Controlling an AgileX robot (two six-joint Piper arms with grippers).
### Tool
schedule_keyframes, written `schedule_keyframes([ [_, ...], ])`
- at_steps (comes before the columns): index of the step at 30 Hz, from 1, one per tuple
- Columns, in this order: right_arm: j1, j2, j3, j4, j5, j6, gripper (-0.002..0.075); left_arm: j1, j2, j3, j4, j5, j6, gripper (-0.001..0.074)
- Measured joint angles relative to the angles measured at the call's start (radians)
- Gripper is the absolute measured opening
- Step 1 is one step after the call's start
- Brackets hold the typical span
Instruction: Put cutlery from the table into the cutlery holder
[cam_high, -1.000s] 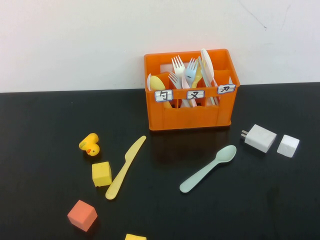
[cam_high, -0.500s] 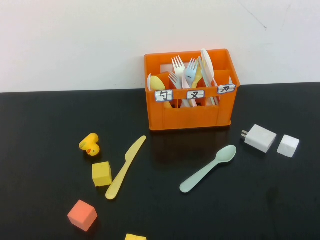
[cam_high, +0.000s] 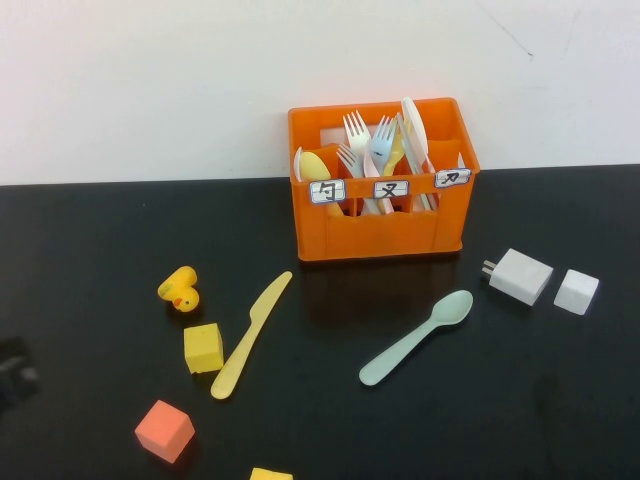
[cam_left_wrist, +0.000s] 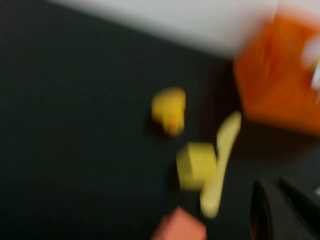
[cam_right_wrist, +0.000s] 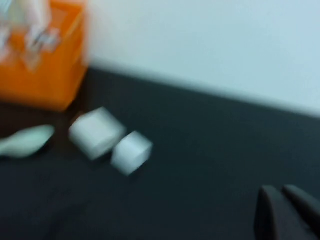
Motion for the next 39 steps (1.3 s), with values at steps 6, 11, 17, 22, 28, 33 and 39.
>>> schedule_keyframes([
  [6, 0.0, 0.182, 0.0, 0.299, 0.101, -0.38, -0.0002, -0.002, 0.282, -0.109, -0.301, 0.167, 0.329, -0.0001],
  [11, 0.0, 0.271, 0.0, 0.447, 0.125, -0.575, -0.0002, -0.082, 0.503, -0.212, -0.419, 0.171, 0.479, -0.0001],
  [17, 0.0, 0.302, 0.029, 0.495, 0.117, -0.656, -0.0002, -0.262, 0.7, -0.323, -0.252, 0.093, 0.343, -0.0001],
  [22, 0.0, 0.303, 0.07, 0.513, 0.114, -0.67, -0.0002, -0.378, 0.871, -0.433, 0.056, 0.091, 0.092, -0.0001],
  [28, 0.0, 0.303, 0.071, 0.524, 0.099, -0.678, -0.0002, -0.423, 1.06, -0.559, 0.266, 0.121, -0.095, 0.0002],
  [33, 0.0, 0.306, 0.079, 0.53, 0.084, -0.68, -0.0002, -0.423, 1.18, -0.662, 0.392, 0.174, -0.136, 0.0155],
  [39, 0.0, 0.309, 0.092, 0.54, 0.076, -0.68, -0.0002, -0.423, 1.283, -0.767, 0.425, 0.221, -0.14, 0.0339],
])
